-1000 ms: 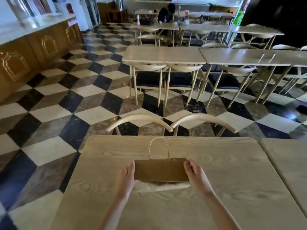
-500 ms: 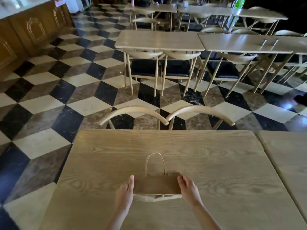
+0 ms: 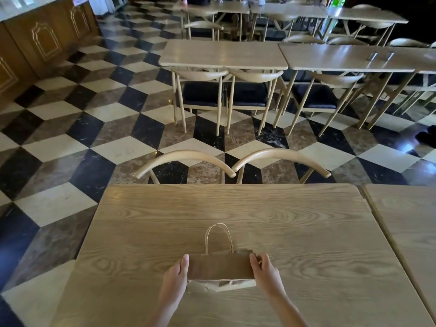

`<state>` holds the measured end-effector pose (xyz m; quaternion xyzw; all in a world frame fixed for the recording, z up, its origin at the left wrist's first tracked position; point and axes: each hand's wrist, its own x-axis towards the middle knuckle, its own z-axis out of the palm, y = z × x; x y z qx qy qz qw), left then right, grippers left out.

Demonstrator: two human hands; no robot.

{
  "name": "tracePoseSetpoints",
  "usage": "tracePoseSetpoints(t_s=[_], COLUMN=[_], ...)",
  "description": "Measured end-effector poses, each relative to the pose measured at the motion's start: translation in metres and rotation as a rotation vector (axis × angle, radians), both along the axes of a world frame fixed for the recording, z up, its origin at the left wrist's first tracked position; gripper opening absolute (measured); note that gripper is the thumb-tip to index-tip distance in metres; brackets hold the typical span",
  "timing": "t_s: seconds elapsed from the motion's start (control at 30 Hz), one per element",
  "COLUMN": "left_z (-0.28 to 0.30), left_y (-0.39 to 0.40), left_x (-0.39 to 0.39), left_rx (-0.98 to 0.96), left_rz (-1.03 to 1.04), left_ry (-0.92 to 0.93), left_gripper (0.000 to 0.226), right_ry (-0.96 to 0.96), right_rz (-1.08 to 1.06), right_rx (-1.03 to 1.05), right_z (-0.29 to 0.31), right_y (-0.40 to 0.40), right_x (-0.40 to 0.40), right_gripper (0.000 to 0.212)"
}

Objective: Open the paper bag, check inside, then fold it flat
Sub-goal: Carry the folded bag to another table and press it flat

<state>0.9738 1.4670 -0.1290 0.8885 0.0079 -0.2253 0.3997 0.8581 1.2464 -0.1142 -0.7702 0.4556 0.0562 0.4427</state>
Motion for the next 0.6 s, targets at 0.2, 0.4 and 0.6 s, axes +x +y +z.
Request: tracePoseSetpoints(t_s=[0.2,0.4,0.6], left_z=[0.007,0.007,0.003], left_y=[-0.011,-0.034,-0.047], left_x=[-0.007,-0.018,-0.027], left_rx=[0.234,0.425,0.513], left_rz=[-0.074,-0.466,-0.483], left_ry=[-0.469,-0.701,-0.612], left_gripper=[0.015,0.029,0.042], right_ry=[0.039,-0.040,-0.015], right_rz=[0.176,0.493,0.523], right_rx=[-0.586,-0.789,-0.737], right_z=[0.005,0.004,-0.018], right_y=[0.014,0.045,0.055], right_x=[0.005,0.022,0.027], right_gripper=[0.030,0.038,0.039])
